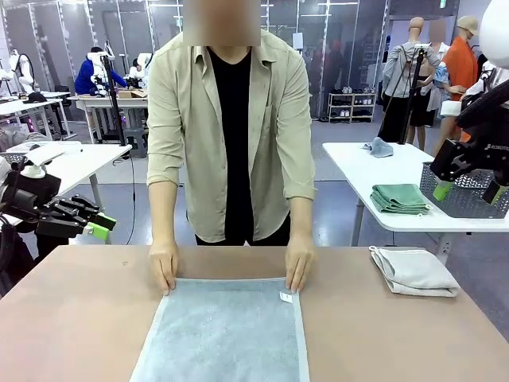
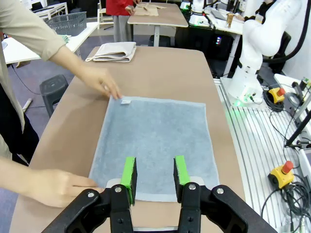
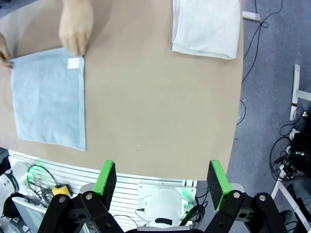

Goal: Fold the towels and place them in the basket.
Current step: When a person lays out a Towel with hook on the table, fold it in half twice.

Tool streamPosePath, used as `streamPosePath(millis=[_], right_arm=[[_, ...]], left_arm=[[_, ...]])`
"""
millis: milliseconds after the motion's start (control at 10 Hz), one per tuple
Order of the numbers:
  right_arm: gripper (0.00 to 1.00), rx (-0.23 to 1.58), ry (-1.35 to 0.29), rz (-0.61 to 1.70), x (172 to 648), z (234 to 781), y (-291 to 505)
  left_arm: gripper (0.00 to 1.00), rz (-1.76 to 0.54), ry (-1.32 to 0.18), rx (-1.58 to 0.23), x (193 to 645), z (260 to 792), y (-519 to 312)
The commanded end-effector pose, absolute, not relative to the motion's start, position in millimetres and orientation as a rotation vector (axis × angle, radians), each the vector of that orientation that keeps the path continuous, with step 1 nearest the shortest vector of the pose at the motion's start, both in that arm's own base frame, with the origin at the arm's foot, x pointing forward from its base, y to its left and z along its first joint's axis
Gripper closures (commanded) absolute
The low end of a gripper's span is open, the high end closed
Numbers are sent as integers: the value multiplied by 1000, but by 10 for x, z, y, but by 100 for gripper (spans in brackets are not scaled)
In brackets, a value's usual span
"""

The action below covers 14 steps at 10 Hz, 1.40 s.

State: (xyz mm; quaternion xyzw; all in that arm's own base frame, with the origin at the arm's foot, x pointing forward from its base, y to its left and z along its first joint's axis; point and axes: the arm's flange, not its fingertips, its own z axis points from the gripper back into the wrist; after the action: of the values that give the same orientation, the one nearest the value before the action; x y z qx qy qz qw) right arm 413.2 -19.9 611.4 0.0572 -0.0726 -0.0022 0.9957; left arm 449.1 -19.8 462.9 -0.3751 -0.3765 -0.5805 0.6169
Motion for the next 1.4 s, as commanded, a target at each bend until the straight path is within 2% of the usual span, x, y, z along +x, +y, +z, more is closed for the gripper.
streamPosePath(millis=[0, 1000, 1100, 1300], right_arm=[[6, 115, -146, -7, 4124, 6134, -200], [6, 115, -145, -4, 4132, 6114, -199], [6, -15, -178, 83, 4126, 6149, -99], [6, -147, -179, 254, 4238, 6252, 252]], left_arm=[[58, -1355, -873, -871, 4483, 4647, -180], [58, -1355, -873, -871, 4483, 4647, -180], [58, -1336, -867, -864, 4491, 4629, -198], [58, -1370, -788, -708, 4380, 4882, -607]])
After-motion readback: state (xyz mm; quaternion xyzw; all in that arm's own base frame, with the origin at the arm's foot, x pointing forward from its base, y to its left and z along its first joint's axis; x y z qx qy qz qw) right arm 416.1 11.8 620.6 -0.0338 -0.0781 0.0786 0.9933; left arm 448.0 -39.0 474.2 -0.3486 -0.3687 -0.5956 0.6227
